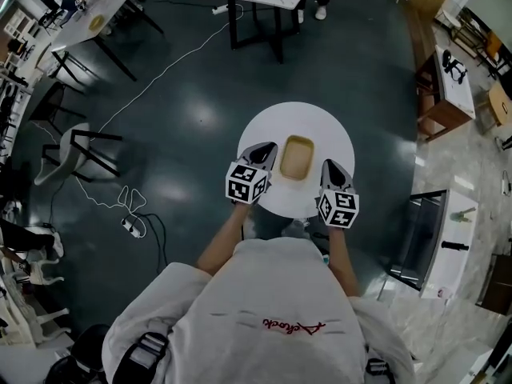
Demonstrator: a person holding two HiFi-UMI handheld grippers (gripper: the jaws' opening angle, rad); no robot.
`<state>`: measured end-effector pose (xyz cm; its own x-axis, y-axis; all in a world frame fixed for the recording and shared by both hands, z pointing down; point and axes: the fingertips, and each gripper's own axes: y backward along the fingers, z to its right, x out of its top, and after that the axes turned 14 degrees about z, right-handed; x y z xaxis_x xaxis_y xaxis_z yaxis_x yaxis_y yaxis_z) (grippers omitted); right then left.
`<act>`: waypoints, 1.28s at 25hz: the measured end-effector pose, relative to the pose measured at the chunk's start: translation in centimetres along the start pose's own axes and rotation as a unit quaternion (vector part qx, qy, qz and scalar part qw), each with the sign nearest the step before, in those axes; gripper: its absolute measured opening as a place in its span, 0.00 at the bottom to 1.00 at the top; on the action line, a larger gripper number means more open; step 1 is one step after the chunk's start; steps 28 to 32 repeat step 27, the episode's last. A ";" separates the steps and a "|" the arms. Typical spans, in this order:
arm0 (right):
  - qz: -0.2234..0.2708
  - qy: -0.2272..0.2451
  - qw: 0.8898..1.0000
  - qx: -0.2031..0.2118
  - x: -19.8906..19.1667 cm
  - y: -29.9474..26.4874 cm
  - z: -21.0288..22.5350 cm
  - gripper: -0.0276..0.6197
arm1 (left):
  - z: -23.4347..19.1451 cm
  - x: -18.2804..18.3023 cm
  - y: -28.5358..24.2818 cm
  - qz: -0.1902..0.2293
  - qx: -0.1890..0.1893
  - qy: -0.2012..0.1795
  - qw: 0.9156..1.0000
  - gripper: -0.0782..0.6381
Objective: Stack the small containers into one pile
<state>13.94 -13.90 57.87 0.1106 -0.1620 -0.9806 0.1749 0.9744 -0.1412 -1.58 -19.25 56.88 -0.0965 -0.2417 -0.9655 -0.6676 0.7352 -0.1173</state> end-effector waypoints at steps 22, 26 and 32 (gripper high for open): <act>-0.001 0.004 1.000 -0.005 -0.1 1.5 -2.0 0.07 | 0.8 -0.1 2.2 0.007 -0.022 0.009 1.000 0.13; -0.006 0.003 1.000 -0.005 -0.7 1.8 -2.7 0.07 | 0.7 -0.7 3.2 0.005 -0.023 0.011 1.000 0.13; -0.007 0.002 1.000 -0.004 -0.9 1.8 -3.0 0.07 | 0.6 -0.9 3.5 0.004 -0.022 0.012 1.000 0.13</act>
